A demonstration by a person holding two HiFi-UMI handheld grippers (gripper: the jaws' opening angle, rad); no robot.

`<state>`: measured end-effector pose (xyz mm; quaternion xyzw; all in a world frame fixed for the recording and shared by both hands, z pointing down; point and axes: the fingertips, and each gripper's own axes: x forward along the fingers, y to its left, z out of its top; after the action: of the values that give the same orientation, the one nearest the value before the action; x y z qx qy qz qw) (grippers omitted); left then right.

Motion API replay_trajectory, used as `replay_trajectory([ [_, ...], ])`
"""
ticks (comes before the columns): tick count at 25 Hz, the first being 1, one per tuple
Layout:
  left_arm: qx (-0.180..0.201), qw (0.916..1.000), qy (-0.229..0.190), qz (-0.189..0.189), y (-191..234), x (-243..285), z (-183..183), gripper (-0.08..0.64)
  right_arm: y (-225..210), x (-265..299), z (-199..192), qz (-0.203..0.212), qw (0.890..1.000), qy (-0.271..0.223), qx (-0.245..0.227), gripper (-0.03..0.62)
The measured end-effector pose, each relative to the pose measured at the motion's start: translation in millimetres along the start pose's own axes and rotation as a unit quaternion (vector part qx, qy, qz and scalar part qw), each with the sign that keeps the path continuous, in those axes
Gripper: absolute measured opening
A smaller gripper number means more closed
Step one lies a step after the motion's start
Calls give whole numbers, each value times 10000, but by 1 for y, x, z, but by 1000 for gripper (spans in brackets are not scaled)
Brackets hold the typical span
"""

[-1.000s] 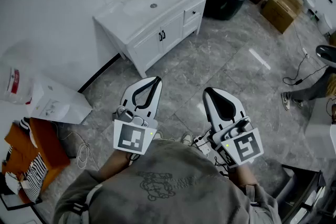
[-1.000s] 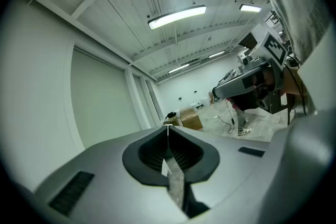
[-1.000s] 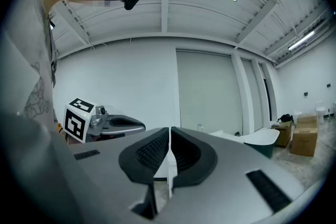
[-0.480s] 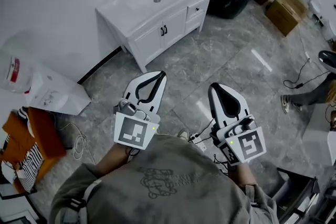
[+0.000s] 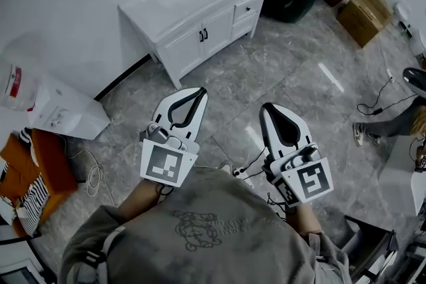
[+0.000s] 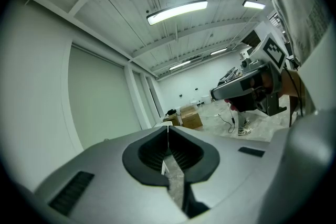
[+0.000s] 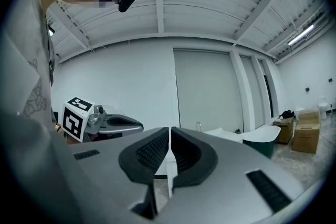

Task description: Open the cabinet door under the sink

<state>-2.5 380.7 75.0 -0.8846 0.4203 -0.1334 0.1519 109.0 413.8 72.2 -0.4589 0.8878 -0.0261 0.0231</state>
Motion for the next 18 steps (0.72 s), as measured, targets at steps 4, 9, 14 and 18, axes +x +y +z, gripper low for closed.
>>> replay_trajectory([
  [4, -112, 9999, 86, 91, -9, 6, -3, 20, -11, -7, -7, 63, 10000, 29, 66, 34],
  [9, -141, 9995, 254, 100, -23, 11, -11, 20, -23, -17, -21, 60, 9998, 128, 151, 34],
  [14, -129, 9995, 253, 147, -21, 23, -17, 20, -35, -14, -32, 58, 9996, 198, 167, 34],
  [18, -119, 9994, 275, 195, -16, 37, -27, 20, -46, -4, -43, 121, 9995, 275, 126, 34],
])
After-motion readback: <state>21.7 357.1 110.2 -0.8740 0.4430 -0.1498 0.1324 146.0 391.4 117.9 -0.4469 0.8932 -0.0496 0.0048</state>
